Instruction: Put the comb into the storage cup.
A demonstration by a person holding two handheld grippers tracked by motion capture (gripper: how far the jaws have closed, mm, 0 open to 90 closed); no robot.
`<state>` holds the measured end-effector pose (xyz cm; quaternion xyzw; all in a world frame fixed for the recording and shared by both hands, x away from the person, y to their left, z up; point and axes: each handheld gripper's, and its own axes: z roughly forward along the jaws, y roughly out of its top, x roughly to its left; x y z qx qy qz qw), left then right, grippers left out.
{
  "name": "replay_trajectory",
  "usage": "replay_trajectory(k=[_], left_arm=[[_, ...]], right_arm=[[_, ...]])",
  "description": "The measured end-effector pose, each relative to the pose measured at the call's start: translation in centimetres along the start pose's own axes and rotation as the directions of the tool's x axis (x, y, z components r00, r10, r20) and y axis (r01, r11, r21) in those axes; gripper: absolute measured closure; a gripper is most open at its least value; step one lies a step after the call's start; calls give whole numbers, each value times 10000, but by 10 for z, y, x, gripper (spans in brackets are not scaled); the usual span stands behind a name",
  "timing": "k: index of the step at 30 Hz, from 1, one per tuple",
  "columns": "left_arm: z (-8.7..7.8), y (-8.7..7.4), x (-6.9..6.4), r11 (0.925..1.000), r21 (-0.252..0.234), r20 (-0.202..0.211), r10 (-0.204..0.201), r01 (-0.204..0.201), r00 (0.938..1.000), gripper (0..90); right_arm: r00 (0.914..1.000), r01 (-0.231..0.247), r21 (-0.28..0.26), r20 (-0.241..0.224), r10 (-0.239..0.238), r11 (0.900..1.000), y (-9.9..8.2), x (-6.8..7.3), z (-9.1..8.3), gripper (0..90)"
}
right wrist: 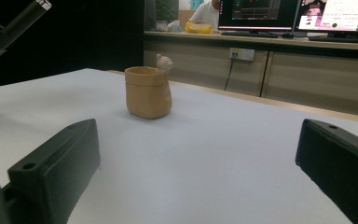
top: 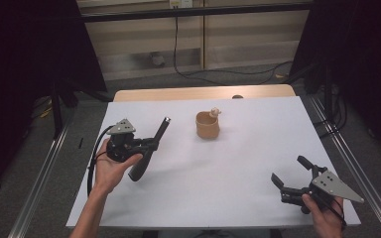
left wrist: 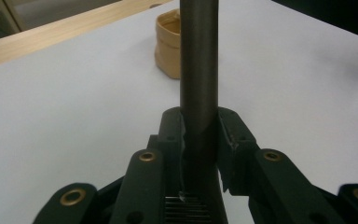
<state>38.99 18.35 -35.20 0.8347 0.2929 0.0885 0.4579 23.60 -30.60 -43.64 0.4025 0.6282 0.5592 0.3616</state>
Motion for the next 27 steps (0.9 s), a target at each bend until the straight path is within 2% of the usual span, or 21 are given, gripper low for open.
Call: replay_trajectory(k=[5, 8, 10, 13, 17, 19, 21, 27], left_arm=[[5, 5, -10, 9994, 91, 316, 339, -343, 9989, 732], [8, 7, -15, 9993, 145, 512, 350, -358, 9981, 732], [9, 9, -19, 9982, 223, 715, 548, -565, 9959, 732], [13, 11, -25, 9973, 239, 1069, 663, -692, 9921, 732], [18, 16, -32, 9965, 344, 1344, 712, -764, 9884, 732], [20, 18, -35, 9924, 697, 1640, 888, -1014, 9825, 732], [21, 19, -40, 9917, 743, 1634, 918, -1051, 9823, 732], [29, 24, -50, 9834, 1009, 2145, 1266, -1508, 9685, 732]], right_arm=[[9997, -103, 103, -228, 105, 9999, 0, 2, 3, 0], [9996, -170, 207, -232, 175, 9996, 1, 5, 6, 0], [9993, -208, 281, -297, 217, 9994, 2, 8, 8, 0], [9980, -370, 327, -498, 386, 9988, 4, 11, 10, 0], [9948, -600, 285, -812, 622, 9978, 8, 15, 12, 1], [9941, -582, 159, -912, 595, 9982, 12, 18, 12, 8], [9921, -582, 99, -1109, 589, 9983, 15, 22, 12, 6], [9880, -396, 385, -1475, 448, 9985, 17, 26, 16, 10]])
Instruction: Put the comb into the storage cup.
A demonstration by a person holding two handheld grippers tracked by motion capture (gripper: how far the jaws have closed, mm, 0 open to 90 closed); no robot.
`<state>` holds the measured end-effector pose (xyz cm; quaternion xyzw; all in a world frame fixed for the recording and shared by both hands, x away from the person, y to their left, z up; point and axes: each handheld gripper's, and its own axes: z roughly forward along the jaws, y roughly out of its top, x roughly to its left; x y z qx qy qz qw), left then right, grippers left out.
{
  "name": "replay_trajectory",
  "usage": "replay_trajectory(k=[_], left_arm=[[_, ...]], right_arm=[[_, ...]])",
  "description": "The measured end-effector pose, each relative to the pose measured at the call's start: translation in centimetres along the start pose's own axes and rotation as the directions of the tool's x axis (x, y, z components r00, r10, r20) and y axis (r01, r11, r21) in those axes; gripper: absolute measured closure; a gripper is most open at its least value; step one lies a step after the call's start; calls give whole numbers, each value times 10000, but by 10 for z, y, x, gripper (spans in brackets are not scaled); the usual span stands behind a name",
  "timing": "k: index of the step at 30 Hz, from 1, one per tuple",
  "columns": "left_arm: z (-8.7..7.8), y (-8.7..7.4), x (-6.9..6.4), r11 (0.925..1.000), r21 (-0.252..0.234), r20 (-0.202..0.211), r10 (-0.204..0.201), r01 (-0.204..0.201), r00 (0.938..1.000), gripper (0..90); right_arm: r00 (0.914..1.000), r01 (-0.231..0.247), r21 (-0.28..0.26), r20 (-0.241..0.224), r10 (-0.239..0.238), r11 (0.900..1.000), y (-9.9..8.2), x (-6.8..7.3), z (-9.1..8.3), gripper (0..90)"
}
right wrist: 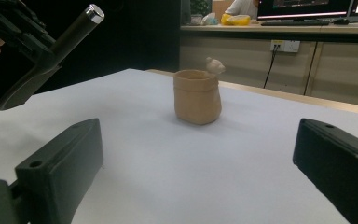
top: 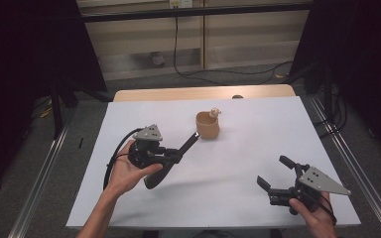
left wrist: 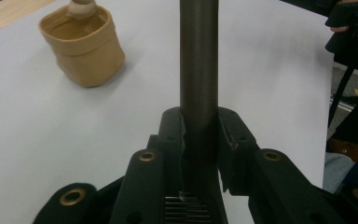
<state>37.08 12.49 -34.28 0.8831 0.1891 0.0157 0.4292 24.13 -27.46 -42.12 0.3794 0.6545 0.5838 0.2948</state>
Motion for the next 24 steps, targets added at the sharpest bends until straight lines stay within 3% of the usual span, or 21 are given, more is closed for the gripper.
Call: replay_trajectory(k=[4, 13, 15, 24], left_arm=[[6, 6, -3, 9998, 136, 160, 121, -124, 9998, 732], [14, 8, -7, 9982, 549, 185, 228, -238, 9996, 732], [17, 8, -7, 9945, 841, 142, 620, -630, 9980, 731], [27, 12, -4, 9867, 1434, 339, 719, -761, 9968, 731]], right_arm=[[9999, -37, 127, -161, 39, 9999, 5, 1, 3, 10], [9977, 452, 741, -529, -414, 9962, 18, 2, 10, 5], [9964, 522, 890, -711, -460, 9947, 19, 4, 12, 5], [9879, 888, 1502, -1396, -678, 9847, 20, 9, 31, 5]])
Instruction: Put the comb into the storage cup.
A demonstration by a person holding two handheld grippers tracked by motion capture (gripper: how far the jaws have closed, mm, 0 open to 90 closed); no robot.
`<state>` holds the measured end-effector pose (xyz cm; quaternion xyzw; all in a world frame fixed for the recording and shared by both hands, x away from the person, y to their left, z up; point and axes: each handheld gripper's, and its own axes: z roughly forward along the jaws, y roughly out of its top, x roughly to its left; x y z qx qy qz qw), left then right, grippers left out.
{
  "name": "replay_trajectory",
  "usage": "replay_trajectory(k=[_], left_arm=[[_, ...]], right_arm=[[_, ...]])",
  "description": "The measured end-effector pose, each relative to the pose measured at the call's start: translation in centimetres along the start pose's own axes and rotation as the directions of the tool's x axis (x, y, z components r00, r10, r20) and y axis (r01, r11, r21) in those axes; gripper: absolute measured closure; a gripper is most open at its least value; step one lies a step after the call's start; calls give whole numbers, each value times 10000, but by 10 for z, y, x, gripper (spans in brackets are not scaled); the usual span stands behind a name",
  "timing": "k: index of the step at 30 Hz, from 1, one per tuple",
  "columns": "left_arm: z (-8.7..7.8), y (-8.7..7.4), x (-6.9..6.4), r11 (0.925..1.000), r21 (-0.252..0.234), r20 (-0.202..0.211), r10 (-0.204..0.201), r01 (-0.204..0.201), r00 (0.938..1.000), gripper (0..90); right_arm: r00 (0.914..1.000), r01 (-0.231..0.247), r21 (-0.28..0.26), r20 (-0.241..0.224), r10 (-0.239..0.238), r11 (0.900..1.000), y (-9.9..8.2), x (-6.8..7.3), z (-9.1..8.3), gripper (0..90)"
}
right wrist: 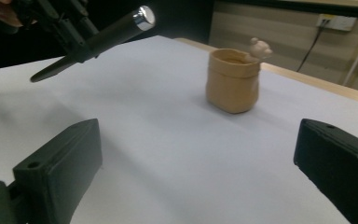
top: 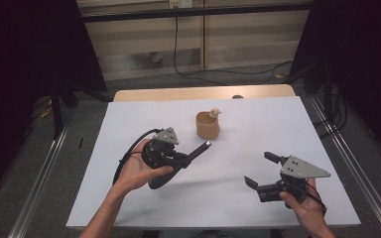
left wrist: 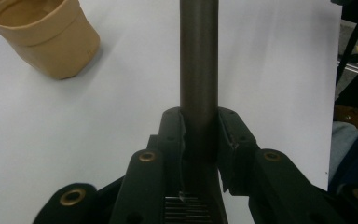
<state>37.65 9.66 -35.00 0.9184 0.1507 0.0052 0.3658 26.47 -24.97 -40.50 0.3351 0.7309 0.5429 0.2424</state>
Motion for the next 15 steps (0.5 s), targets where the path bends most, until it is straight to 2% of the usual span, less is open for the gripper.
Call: replay_trajectory(k=[3, 7, 8, 11, 15], left_arm=[[2, 3, -1, 9995, 273, 8, 131, -132, 9999, 732], [6, 9, -3, 9966, 735, 48, 357, -359, 9994, 731], [6, 11, -3, 9959, 803, -113, 432, -422, 9990, 731], [9, 14, -2, 9961, 783, 89, 390, -395, 9992, 732], [15, 17, -3, 9916, 1198, -170, 508, -484, 9986, 732]], right_arm=[[9993, 53, 330, -367, -41, 9994, 4, 3, 5, 9], [9963, 270, 1220, -844, -167, 9922, 13, 6, 10, 19], [9959, 302, 1338, -885, -184, 9905, 15, 7, 11, 19], [9925, 524, 1556, -1176, -341, 9864, 19, 9, 14, 21], [9881, 495, 2187, -1529, -159, 9745, 22, 11, 21, 30]])
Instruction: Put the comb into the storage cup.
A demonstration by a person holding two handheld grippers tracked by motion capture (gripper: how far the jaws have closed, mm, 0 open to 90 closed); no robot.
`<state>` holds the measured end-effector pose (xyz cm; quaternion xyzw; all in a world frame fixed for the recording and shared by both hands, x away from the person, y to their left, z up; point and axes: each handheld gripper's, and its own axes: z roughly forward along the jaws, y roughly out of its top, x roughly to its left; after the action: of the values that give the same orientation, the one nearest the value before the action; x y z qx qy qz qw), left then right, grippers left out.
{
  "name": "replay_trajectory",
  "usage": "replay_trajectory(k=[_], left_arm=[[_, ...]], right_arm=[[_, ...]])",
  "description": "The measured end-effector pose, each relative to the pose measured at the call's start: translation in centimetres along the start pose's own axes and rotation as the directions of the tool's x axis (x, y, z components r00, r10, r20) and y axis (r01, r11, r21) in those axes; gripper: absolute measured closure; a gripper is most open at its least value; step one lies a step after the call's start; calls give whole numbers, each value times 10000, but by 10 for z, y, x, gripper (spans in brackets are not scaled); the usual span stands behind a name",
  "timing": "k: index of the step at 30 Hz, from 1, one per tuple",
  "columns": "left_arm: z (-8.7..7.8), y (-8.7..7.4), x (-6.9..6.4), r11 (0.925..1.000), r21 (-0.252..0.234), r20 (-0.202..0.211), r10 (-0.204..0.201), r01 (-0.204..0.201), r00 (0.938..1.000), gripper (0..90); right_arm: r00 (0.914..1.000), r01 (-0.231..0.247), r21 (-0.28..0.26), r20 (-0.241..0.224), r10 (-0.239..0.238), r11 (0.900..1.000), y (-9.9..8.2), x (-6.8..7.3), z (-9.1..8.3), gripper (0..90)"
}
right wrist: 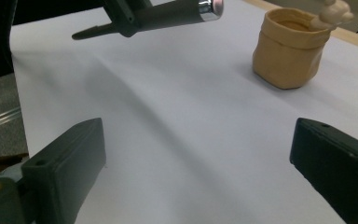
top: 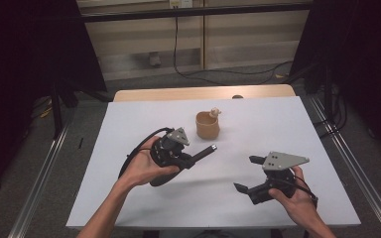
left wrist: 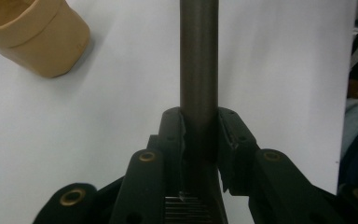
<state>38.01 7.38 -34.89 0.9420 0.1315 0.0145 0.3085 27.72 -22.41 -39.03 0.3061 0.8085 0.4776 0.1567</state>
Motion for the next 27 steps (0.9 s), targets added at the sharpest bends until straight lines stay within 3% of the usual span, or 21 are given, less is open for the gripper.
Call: replay_trajectory(k=[6, 9, 12, 19, 27], left_arm=[[5, 4, -1, 9994, 279, 264, 191, -198, 9995, 732], [8, 7, -4, 9960, 653, 338, 589, -610, 9977, 732], [12, 11, -7, 9947, 816, 338, 606, -632, 9976, 731], [19, 22, -17, 9876, 1232, 599, 902, -971, 9941, 732], [25, 30, -22, 9717, 1893, 988, 1245, -1415, 9873, 732]], right_arm=[[9987, 417, 329, -309, -407, 9986, 5, 2, 8, 23], [9961, 646, 401, -629, -620, 9971, 8, 1, 12, 21], [9919, 980, 712, -875, -916, 9926, 12, 1, 16, 32], [9776, 1803, 1508, -1363, -1602, 9720, 19, 2, 23, 33], [9619, 2505, 2177, -1662, -2171, 9433, 28, -3, 28, 97]])
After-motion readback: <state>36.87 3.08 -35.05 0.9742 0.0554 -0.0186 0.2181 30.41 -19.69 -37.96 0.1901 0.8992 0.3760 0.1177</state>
